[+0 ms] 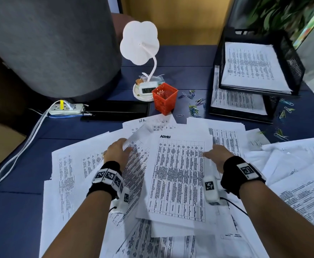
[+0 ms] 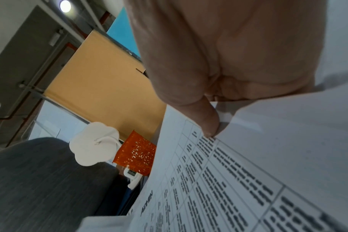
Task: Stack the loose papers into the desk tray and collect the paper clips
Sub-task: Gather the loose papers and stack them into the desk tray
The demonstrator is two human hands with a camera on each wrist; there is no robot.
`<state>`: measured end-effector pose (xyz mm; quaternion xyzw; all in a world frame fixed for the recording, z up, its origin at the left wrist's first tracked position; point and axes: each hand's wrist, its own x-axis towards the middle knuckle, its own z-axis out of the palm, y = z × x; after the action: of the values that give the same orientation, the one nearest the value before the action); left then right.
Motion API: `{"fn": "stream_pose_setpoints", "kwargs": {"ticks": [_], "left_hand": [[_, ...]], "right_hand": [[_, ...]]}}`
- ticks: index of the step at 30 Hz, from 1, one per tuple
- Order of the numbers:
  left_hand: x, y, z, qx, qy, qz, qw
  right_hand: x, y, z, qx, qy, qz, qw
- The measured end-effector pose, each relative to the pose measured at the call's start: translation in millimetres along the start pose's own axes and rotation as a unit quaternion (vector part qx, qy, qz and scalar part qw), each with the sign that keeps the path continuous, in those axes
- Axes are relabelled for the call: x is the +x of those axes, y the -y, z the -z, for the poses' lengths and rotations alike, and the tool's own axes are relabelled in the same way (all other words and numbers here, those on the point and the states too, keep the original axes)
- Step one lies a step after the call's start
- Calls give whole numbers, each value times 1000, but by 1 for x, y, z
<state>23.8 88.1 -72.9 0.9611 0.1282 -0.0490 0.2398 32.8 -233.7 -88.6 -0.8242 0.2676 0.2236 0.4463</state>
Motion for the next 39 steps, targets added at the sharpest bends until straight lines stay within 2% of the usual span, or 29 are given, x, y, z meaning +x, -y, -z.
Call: {"fn": "stream_pose_setpoints", "kwargs": {"ticks": [3,6,11,14,18,19,23,25,27,31,33,36,39], "left_hand": [[-4,-6,9,-100,-66,-33,992],[-1,-12,22,-217,-73,-77,970],[2,-37,46,-420,-22,-140,896],[-3,-53,56,-477,-5,-162,864],[-7,-65,60,-560,-23,-151,814],[-9,-68,61,-567,-24,-153,809],[-17,-76,58,-511,-36,-164,843],[-20,-80,60,-500,-67,-161,849],[-23,-86,67,-487,-130,-169,847],[-35,-106,78,-484,-215,-219,820],[-38,-108,73,-480,-216,-217,822],[-31,-95,55,-479,-178,-160,845],[-22,-82,40,-514,-128,-108,841]], "right_hand": [[-15,7,3,63,10,-11,998],[-32,13,7,134,34,-13,990],[-52,31,-3,259,47,61,963],[-59,45,-11,313,71,89,943],[-69,60,-11,337,40,141,930],[-72,63,-9,347,29,156,924],[-88,80,1,371,7,216,903],[-98,90,6,368,-17,264,892],[-109,100,11,352,-52,313,880],[-127,110,16,319,-123,383,858],[-128,107,15,314,-123,397,854],[-119,97,12,323,-113,377,861],[-108,82,10,344,-94,354,864]]}}
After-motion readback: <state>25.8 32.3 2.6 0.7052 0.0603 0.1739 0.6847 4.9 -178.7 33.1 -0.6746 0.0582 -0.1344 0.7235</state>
